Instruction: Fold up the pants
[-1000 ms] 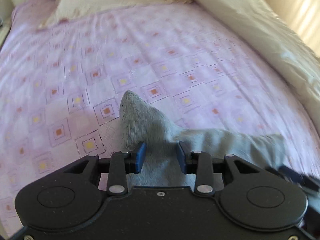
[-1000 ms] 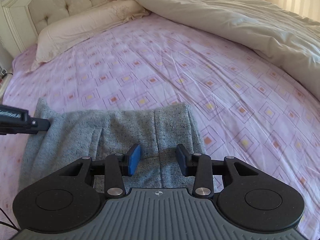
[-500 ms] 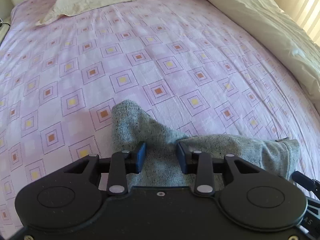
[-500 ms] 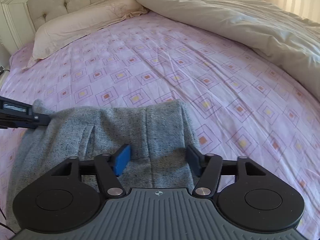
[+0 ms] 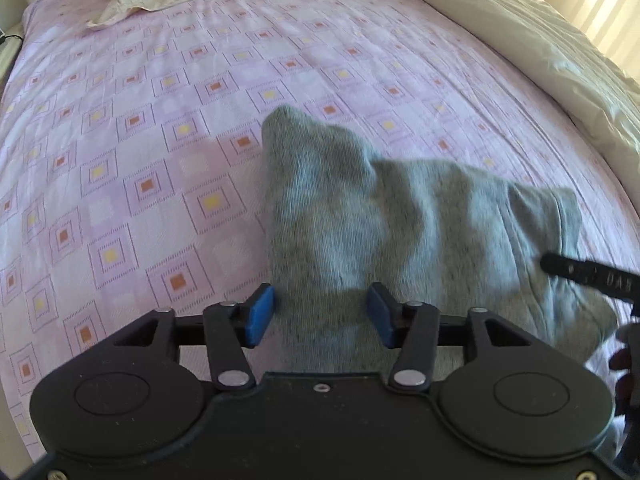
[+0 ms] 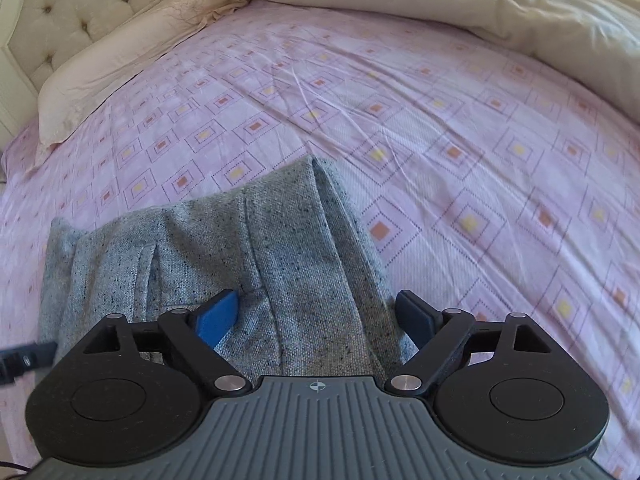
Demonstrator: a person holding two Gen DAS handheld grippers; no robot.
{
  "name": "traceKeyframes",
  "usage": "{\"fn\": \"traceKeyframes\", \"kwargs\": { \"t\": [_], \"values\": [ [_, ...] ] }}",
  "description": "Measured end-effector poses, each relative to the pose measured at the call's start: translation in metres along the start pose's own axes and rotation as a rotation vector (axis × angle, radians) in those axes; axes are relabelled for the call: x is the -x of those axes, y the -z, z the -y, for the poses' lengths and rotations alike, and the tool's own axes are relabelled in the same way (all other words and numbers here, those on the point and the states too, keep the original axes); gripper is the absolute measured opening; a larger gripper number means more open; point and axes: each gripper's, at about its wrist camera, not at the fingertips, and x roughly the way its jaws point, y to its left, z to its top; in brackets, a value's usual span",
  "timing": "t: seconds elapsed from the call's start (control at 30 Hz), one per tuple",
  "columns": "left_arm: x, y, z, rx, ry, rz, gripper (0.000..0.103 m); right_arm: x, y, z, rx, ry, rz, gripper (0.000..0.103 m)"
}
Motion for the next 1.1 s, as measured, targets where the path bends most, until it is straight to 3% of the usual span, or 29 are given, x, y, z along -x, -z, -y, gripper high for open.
{"fn": "traceKeyframes", "kwargs": {
  "t": [0.17, 0.27, 0.43, 0.7, 0.73, 0.77, 0.8, 0.87, 0.9, 0.93, 0.97, 1.0, 1.1],
  "values": [
    [-0.012, 0.001, -0.004, 0.031, 0.026, -0.043, 0.062, -0.002, 0.001, 0.008, -0.068, -0.033, -0.016, 0.089],
    [-0.019, -0.003, -0.006, 0.047, 0.032, -0.058, 0.069, -0.002, 0.002, 0.007, -0.066, -0.035, -0.014, 0.089],
    [-0.029, -0.005, -0.005, 0.035, 0.002, -0.044, 0.090, -0.002, 0.002, 0.009, -0.084, -0.047, -0.013, 0.090],
    [-0.035, -0.007, -0.012, 0.028, 0.014, -0.045, 0.102, -0.004, 0.003, 0.007, -0.093, -0.083, -0.019, 0.090],
    [-0.037, -0.008, -0.013, 0.035, 0.020, -0.047, 0.103, -0.004, 0.003, 0.007, -0.093, -0.095, -0.023, 0.088],
    [-0.037, -0.008, -0.014, 0.041, 0.023, -0.047, 0.103, -0.004, 0.003, 0.007, -0.090, -0.102, -0.030, 0.080],
    [-0.037, -0.008, -0.013, 0.044, 0.020, -0.049, 0.103, -0.003, 0.003, 0.006, -0.087, -0.115, -0.034, 0.066],
    [-0.036, -0.008, -0.012, 0.046, 0.021, -0.047, 0.100, -0.001, 0.001, 0.009, -0.108, -0.160, -0.033, 0.044],
    [-0.034, -0.007, -0.012, 0.058, 0.027, -0.029, 0.092, 0.001, 0.001, 0.009, -0.106, -0.173, -0.024, 0.037],
    [-0.029, -0.004, -0.012, 0.065, 0.047, -0.004, 0.070, 0.006, 0.001, 0.007, -0.080, -0.176, -0.009, 0.034],
    [-0.023, -0.002, -0.011, 0.066, 0.090, 0.011, 0.056, 0.010, 0.002, 0.002, -0.043, -0.171, 0.009, 0.030],
    [-0.019, 0.000, -0.009, 0.075, 0.147, 0.013, 0.032, 0.014, 0.003, -0.004, 0.001, -0.164, 0.028, 0.028],
    [-0.009, 0.005, 0.004, 0.064, 0.072, 0.046, 0.024, 0.027, 0.004, -0.021, 0.116, -0.147, 0.083, 0.027]
  ]
}}
